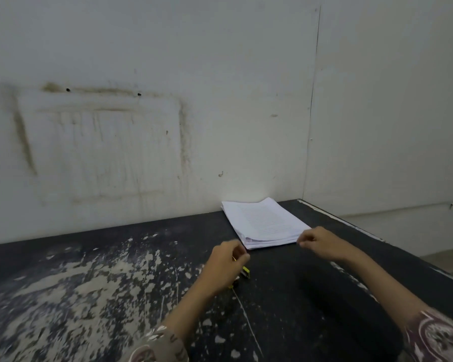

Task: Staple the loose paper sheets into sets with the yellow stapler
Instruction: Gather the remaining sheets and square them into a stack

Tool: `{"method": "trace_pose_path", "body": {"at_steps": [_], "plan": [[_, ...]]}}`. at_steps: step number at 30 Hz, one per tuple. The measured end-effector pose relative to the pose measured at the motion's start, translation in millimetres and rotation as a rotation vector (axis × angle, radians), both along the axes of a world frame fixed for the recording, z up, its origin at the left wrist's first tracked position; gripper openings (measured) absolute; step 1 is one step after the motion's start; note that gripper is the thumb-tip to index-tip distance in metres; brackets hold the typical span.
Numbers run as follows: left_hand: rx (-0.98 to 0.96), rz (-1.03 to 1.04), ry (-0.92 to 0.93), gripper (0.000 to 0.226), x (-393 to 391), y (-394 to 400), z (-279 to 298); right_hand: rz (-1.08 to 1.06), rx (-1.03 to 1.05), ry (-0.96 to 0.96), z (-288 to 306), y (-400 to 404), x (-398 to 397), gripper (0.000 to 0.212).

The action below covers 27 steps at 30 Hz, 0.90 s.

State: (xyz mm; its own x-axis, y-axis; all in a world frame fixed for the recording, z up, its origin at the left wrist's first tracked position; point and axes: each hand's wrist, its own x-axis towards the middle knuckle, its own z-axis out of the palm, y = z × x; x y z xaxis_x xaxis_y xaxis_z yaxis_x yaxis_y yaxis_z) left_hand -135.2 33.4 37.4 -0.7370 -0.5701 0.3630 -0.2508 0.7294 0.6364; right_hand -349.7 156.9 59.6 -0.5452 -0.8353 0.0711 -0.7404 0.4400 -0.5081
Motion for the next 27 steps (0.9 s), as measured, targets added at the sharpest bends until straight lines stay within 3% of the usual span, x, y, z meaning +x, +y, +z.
{"method": "trace_pose_path", "body": {"at_steps": [4,9,27], "plan": [[-0.063,-0.06,-0.19,0.02,38.7,31.4,-31.6,-0.013,0.104,0.025,-32.0,48.5,33.1,0.024],[-0.232,-0.066,-0.529,0.06,70.4,68.3,-58.3,-0.037,-0.034,0.163,-83.9,87.7,66.8,0.036],[-0.292,-0.028,-0.564,0.06,75.4,77.0,-58.8,0.073,0.241,0.5,-62.7,36.8,115.2,0.062]]}}
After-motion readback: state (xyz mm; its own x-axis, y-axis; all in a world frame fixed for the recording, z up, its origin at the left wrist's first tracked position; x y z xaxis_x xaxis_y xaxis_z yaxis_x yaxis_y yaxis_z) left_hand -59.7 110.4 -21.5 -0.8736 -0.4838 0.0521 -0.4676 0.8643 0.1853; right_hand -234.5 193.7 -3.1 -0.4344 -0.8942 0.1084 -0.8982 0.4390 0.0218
